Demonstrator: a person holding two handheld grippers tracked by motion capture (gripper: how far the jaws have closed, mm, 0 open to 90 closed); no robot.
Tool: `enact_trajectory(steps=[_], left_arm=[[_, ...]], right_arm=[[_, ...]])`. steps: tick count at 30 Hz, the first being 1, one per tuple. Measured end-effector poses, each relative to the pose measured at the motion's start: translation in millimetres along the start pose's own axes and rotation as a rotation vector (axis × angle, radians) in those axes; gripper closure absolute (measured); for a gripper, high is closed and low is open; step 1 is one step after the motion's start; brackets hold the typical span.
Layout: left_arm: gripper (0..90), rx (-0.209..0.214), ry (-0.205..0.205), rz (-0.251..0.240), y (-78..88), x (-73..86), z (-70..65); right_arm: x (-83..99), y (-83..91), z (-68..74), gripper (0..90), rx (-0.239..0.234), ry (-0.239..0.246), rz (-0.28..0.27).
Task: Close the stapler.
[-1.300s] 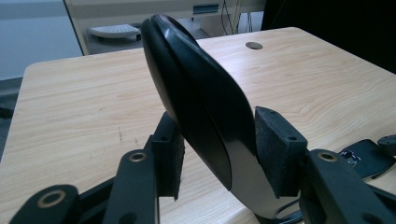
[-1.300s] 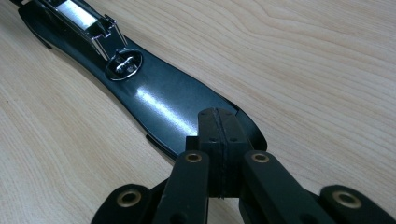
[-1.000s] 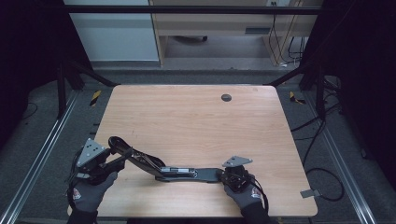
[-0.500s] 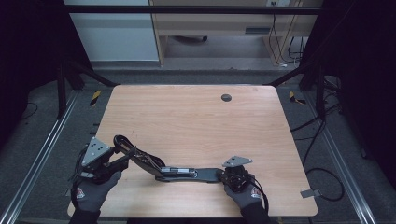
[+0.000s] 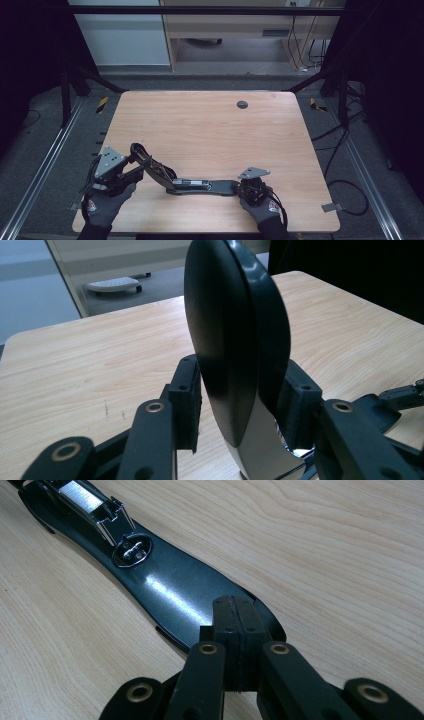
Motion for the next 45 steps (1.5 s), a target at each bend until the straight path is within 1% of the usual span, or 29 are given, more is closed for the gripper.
enact_trajectory(steps=[3, 6, 8, 10, 17, 28, 29, 31, 32, 33, 34, 35, 37, 38, 40, 45], left_arm=[[58.2, 0.003, -0.009, 0.000, -1.0, -1.8, -2.2], [58.4, 0.005, -0.018, -0.001, -1.8, -3.5, -4.6], [58.6, 0.007, -0.020, -0.006, -2.7, -4.9, -6.7], [58.7, 0.008, -0.024, -0.007, -3.3, -5.9, -8.2], [59.2, 0.015, -0.041, -0.014, -6.5, -10.3, -15.3], [59.3, 0.006, -0.072, -0.010, -9.8, -14.8, -22.4], [59.4, 0.005, -0.075, -0.009, -9.9, -15.1, -22.7], [59.4, 0.005, -0.071, -0.008, -10.4, -15.5, -24.2], [59.3, 0.005, -0.078, -0.008, -10.7, -15.9, -24.5], [59.4, 0.004, -0.075, -0.008, -11.0, -16.2, -25.5], [59.3, 0.004, -0.080, -0.007, -11.3, -16.5, -26.2], [59.3, 0.003, -0.087, -0.008, -11.8, -17.2, -26.8], [59.3, 0.002, -0.091, -0.009, -12.7, -18.1, -28.7], [59.2, 0.002, -0.099, -0.007, -13.1, -18.5, -29.2], [59.2, 0.001, -0.100, -0.008, -13.8, -19.3, -30.9], [59.0, 0.002, -0.123, -0.005, -16.1, -21.3, -34.7]], right_arm=[[-0.1, 0.0, 0.3, 90.0, -0.002, -0.004, 0.001], [-0.2, -0.2, -0.3, 90.0, 0.000, 0.005, -0.001], [-0.2, 0.0, 0.1, 90.0, -0.002, 0.000, 0.001], [-0.2, -0.2, -0.4, 90.0, 0.001, 0.006, -0.001], [-0.2, -0.2, -0.1, 90.0, 0.000, 0.004, -0.001], [-0.3, -0.4, -0.4, 90.0, 0.001, 0.007, -0.002], [-0.2, -0.1, 0.2, 90.0, -0.002, -0.001, 0.001], [-0.3, -0.1, 0.2, 90.0, -0.002, 0.000, 0.001], [-0.3, -0.3, -0.3, 90.0, 0.000, 0.006, -0.001], [-0.3, -0.2, 0.2, 90.0, -0.002, 0.000, 0.000], [-0.3, -0.4, -0.2, 90.0, 0.000, 0.006, -0.002], [-0.3, -0.2, 0.2, 90.0, -0.002, -0.001, 0.000], [-0.4, -0.4, -0.4, 90.0, 0.001, 0.007, -0.002], [-0.3, -0.4, -0.5, 90.0, 0.001, 0.007, -0.002], [-0.3, -0.4, -0.4, 90.0, 0.001, 0.008, -0.002], [-0.3, -0.4, -0.5, 90.0, 0.001, 0.009, -0.002]])
Point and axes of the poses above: each handheld gripper's, and its own axes: y roughly backward along the jaws, x roughly out of its underside, z roughly to its left, the point moved 9 cm from there along -y, roughly forward along the jaws, and after that the axes turned 10 degrees about -y, right-handed, at the moved point
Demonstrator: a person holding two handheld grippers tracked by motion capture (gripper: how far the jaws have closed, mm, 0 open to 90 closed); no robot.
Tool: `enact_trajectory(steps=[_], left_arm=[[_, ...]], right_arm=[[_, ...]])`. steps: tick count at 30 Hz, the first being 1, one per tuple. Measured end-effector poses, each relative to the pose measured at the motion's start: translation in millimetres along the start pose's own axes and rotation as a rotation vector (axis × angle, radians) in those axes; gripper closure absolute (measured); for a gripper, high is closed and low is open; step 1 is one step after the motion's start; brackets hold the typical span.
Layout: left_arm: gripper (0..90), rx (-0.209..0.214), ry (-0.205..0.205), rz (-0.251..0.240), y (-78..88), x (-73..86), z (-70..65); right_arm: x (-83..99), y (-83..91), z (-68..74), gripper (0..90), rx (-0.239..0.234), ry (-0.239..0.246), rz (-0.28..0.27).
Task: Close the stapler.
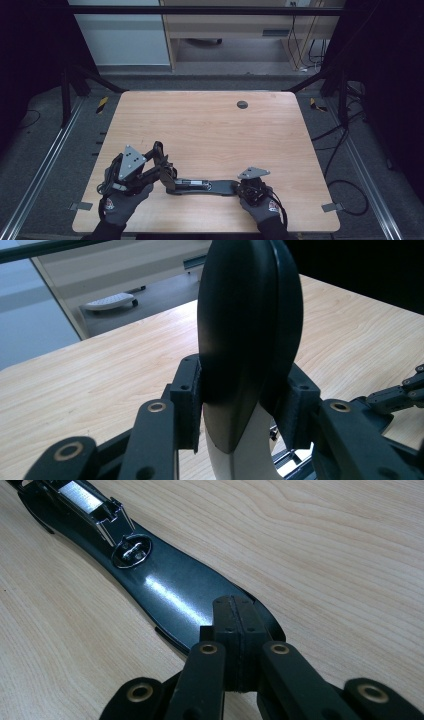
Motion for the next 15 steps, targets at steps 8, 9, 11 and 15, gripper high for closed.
enact_trajectory(steps=[8, 9, 11, 15], left_arm=[[58.8, -0.006, -0.022, 0.002, -3.2, -3.4, -6.2], [58.8, -0.007, -0.025, 0.002, -3.5, -3.7, -6.8], [58.8, -0.012, -0.046, -0.003, -4.4, -5.0, -6.4], [58.6, -0.007, -0.048, 0.008, -5.0, -4.9, -9.7]], right_arm=[[0.3, 0.4, 0.5, 90.0, -0.001, -0.006, 0.004], [0.1, 0.2, 0.4, 90.0, -0.001, -0.005, 0.002], [0.0, 0.1, 0.5, 90.0, -0.001, -0.006, 0.001], [0.2, 0.3, 0.5, 90.0, 0.000, -0.006, 0.003]])
Point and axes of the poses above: each handheld gripper's, and its own axes: y roughly backward along the jaws, x roughly out of its underside, z roughly to its left, the point moved 9 cm from there along -y, roughly forward along the jaws, and after that the axes turned 10 degrees about -y, right-handed, at the moved point
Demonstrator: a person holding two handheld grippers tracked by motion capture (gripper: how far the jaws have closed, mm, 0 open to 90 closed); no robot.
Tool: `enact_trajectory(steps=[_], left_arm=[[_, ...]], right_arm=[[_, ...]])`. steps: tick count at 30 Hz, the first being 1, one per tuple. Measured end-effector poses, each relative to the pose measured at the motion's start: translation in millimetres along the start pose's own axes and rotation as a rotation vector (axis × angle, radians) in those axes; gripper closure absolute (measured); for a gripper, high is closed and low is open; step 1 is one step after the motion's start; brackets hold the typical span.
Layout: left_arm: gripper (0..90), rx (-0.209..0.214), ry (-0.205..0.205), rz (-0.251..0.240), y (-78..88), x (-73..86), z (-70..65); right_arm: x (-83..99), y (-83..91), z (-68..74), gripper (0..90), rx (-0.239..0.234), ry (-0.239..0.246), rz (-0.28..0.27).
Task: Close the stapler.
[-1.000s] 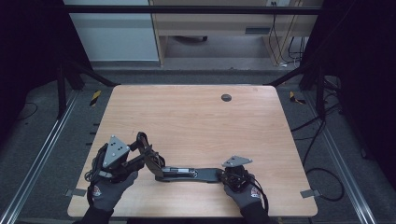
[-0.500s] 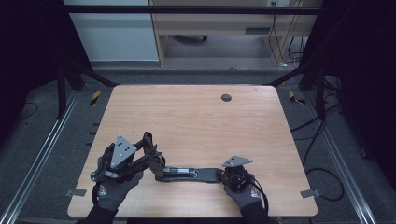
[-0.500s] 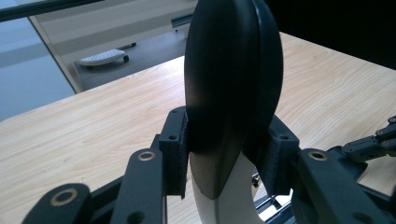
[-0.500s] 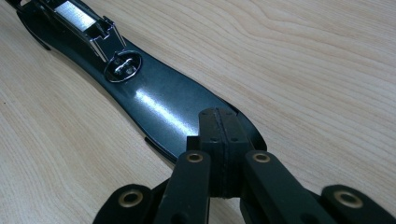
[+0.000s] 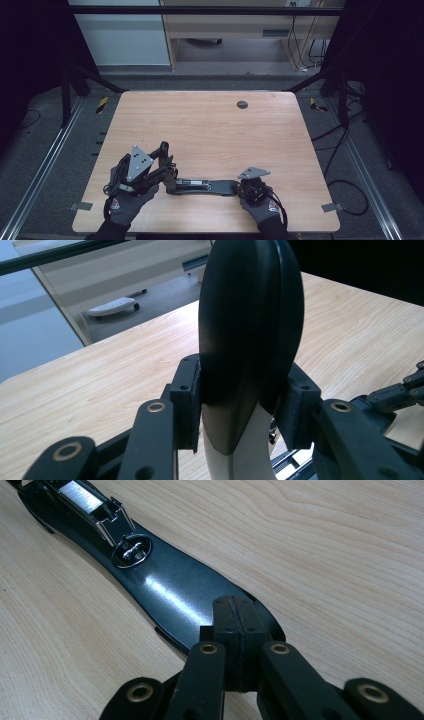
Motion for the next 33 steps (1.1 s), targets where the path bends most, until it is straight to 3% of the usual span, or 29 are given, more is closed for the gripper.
enact_trajectory(steps=[33], left_arm=[[58.1, -0.009, -0.087, 0.009, -10.6, -8.0, -16.7]], right_arm=[[0.0, -0.1, 0.2, 90.0, -0.003, 0.002, -0.002]])
Point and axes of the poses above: each handheld gripper's, and its own axes: y roughly backward along the jaws, x roughly out of its underside, z roughly to its left, the point moved 9 cm from there along -y, roughly forward along the jaws, and after that the axes turned 10 degrees about -y, right-handed, at the moved point
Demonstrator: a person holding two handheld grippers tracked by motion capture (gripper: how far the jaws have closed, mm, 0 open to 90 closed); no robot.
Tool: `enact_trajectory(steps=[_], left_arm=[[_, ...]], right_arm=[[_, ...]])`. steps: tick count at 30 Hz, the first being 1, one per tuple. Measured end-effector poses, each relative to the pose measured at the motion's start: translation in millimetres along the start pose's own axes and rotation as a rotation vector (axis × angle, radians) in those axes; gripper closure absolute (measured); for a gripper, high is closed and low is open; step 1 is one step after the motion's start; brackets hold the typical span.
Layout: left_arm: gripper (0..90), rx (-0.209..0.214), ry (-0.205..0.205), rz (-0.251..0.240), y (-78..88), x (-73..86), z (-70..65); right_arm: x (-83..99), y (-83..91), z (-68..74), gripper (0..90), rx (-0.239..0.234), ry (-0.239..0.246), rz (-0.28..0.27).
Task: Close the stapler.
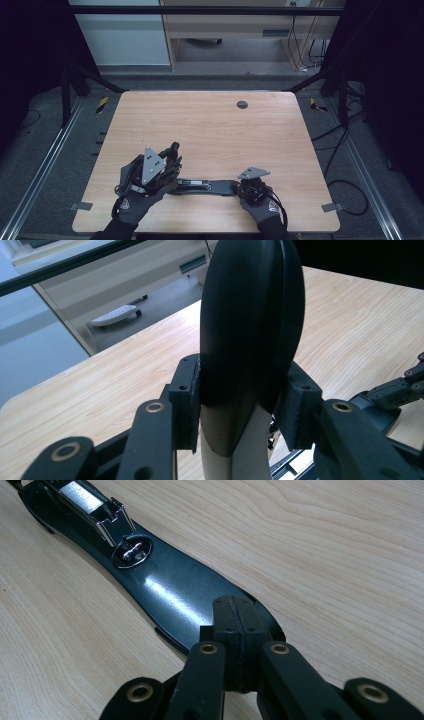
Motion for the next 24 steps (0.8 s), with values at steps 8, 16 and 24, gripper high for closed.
enact_trajectory(steps=[8, 16, 24], left_arm=[[57.6, 0.002, -0.033, 0.000, -4.2, -3.2, -7.3], [56.9, -0.003, -0.075, 0.004, -11.3, -7.7, -18.3], [56.6, -0.001, -0.086, 0.003, -13.4, -8.7, -21.9]], right_arm=[[-0.1, -0.2, -0.1, 90.0, 0.000, 0.000, -0.003], [-0.1, -0.4, -0.2, 90.0, 0.000, 0.005, -0.006], [-0.1, -0.4, -0.1, 90.0, 0.000, 0.005, -0.006]])
Point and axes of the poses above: each handheld gripper's, and its own axes: y roughly backward along the jaws, x roughly out of its underside, z roughly to its left, the point moved 9 cm from there along -y, roughly forward along the jaws, and after that the axes turned 10 degrees about -y, right-handed, at the moved point
